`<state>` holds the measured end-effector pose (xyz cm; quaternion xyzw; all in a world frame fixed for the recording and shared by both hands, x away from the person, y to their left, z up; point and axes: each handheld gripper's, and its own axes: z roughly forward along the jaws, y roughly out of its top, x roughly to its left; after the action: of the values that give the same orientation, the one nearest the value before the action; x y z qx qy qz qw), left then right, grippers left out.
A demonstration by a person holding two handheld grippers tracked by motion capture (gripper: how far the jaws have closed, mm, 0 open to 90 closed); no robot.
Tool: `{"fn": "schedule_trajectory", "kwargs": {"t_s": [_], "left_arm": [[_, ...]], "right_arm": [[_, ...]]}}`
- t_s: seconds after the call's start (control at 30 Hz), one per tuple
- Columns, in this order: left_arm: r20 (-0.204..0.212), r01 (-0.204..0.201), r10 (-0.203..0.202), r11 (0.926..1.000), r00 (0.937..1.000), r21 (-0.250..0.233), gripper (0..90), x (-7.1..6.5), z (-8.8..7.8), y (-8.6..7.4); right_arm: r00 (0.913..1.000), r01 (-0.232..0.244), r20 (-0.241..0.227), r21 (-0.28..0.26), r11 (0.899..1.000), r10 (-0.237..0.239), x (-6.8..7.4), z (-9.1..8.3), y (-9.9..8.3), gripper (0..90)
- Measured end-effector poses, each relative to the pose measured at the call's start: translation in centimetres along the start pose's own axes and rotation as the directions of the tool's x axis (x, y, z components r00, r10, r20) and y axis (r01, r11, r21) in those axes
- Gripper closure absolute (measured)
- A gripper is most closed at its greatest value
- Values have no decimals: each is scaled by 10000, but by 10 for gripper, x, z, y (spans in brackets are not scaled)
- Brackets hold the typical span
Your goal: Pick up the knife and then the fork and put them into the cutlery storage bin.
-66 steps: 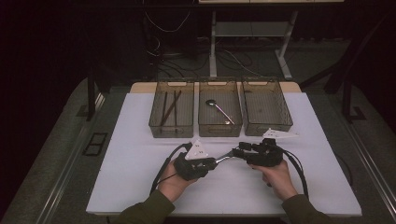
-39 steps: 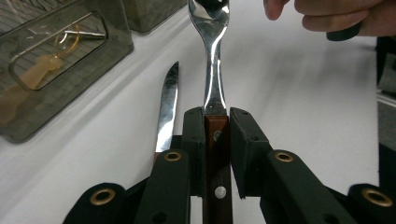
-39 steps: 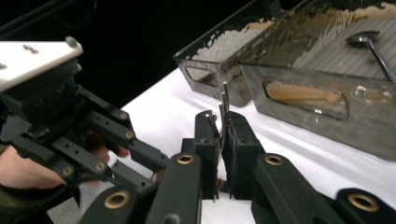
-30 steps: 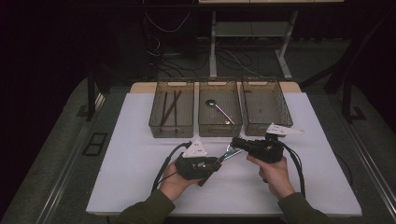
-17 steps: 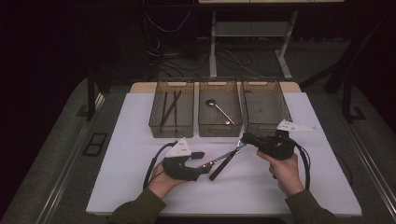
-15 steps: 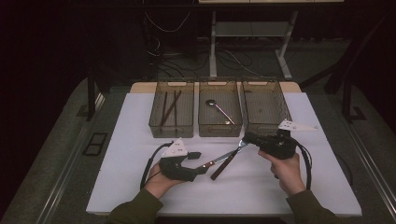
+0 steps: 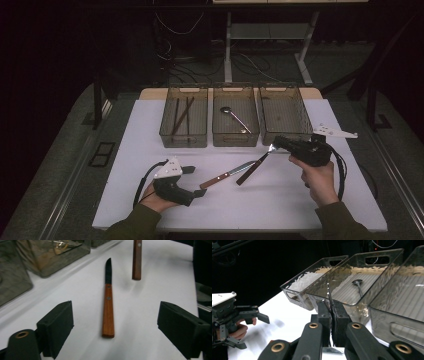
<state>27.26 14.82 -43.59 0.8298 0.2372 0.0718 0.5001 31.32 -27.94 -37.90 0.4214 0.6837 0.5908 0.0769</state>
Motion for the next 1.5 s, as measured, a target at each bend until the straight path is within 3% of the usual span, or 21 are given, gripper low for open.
{"fn": "schedule_trajectory", "kwargs": {"t_s": [0.13, 0.47, 0.57, 0.8, 0.97, 1.23, 1.5], "left_arm": [[-138, 16, -15, 9999, 9999, 120, 7, 2, -5, -7], [-455, 218, -203, 9992, 9988, 339, 0, 5, -10, -9], [-464, 292, -275, 9989, 9985, 366, 0, 6, -9, -9], [-525, 248, -222, 9985, 9984, 492, 0, 5, -9, -10], [-526, 408, -380, 9977, 9979, 534, 0, 6, -9, -11], [-457, 245, -217, 9979, 9987, 604, 0, 5, -7, -10], [-378, 259, -234, 9975, 9990, 664, 0, 4, -5, -10]], "right_arm": [[9999, -12, 169, -104, 9999, 14, -3, -6, 4, 871], [9967, -93, 799, -316, 9995, 118, -12, -22, 21, 871], [9944, 110, 1057, -383, 9992, -69, -18, -26, 29, 871], [9885, 7, 1507, -919, 9958, 132, -29, -40, 52, 871], [9769, 166, 2135, -1045, 9944, 61, -39, -45, 71, 872], [9559, 286, 2938, -1084, 9937, 46, -60, -47, 100, 871], [9344, 244, 3561, -787, 9966, 53, -80, -31, 119, 872]]}}
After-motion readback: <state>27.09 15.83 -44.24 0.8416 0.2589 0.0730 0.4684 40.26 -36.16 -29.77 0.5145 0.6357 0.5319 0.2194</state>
